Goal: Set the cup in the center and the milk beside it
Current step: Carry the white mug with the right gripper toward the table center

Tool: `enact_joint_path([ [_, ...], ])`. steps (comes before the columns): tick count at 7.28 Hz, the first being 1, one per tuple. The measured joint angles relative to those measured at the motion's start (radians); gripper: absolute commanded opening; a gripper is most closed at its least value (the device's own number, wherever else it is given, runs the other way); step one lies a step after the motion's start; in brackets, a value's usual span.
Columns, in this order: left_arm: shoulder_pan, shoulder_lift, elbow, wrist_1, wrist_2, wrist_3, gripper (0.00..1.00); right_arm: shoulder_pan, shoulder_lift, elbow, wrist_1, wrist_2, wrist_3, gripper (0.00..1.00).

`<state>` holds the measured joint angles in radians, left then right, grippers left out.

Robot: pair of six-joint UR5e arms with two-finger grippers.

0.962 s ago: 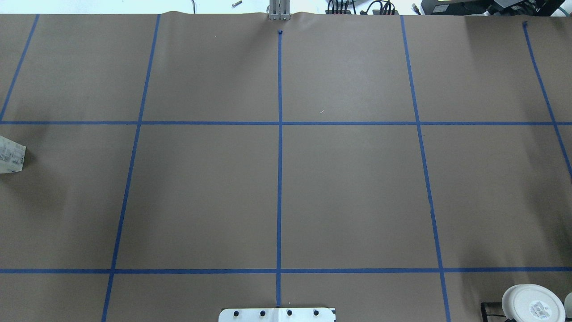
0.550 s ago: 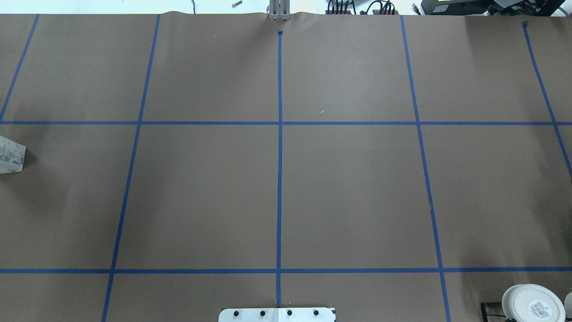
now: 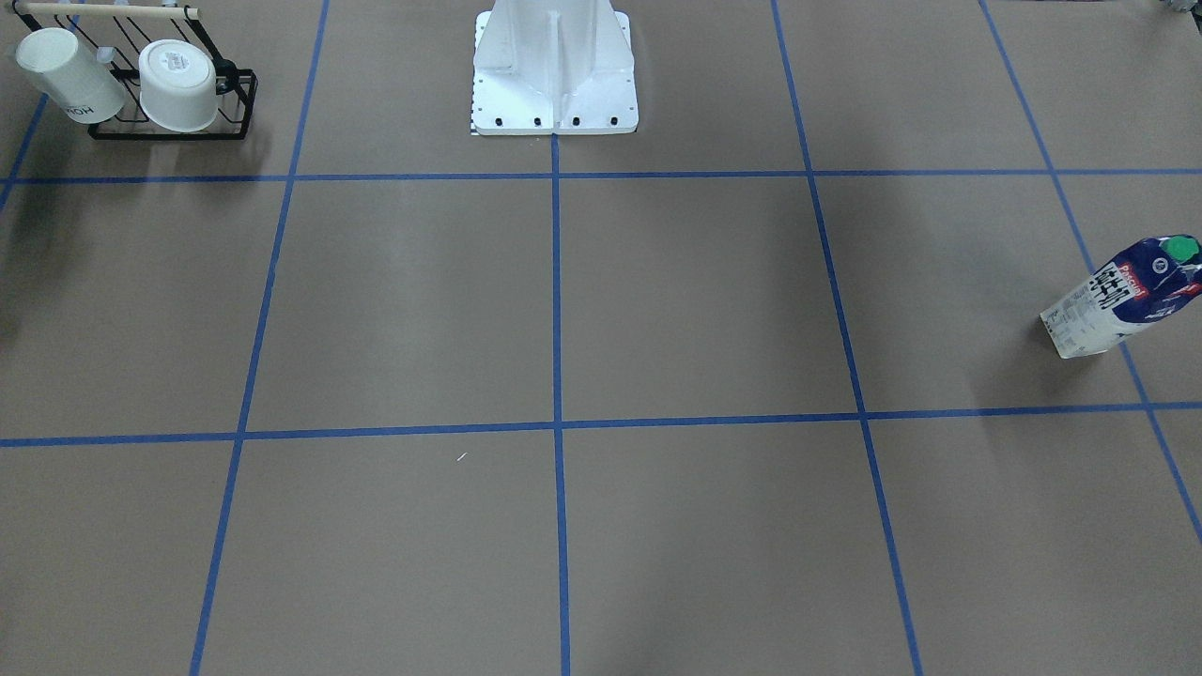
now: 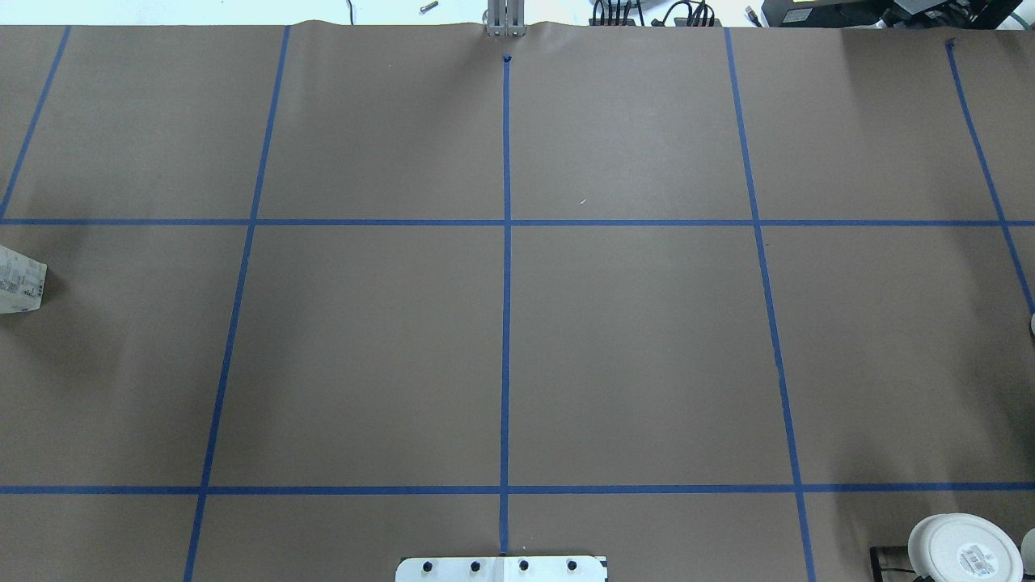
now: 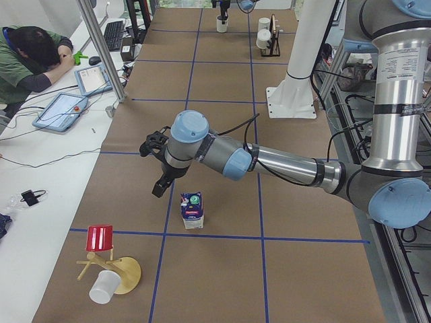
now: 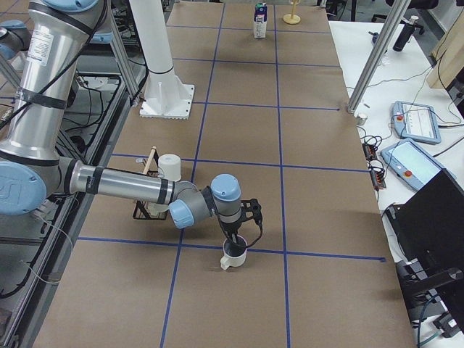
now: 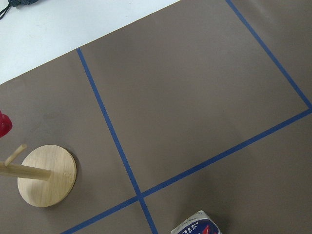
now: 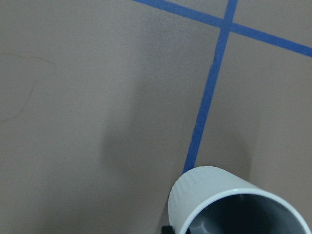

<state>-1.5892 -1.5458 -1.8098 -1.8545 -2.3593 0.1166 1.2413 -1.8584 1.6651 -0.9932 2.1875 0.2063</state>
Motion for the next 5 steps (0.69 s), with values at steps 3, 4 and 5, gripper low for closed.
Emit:
enact_joint_path([
  [3,0.000,0.002,0.004,0.000,0.000,0.000,0.98,0.023,0.108,0.039,-0.018,0.037,-0.002,0.00],
  [4,0.000,0.005,0.005,0.000,0.000,0.000,0.98,0.020,0.205,0.039,-0.064,0.050,0.028,0.00],
  [5,0.000,0.010,0.005,0.000,0.000,0.000,0.98,-0.009,0.329,0.044,-0.141,0.062,0.118,0.00],
])
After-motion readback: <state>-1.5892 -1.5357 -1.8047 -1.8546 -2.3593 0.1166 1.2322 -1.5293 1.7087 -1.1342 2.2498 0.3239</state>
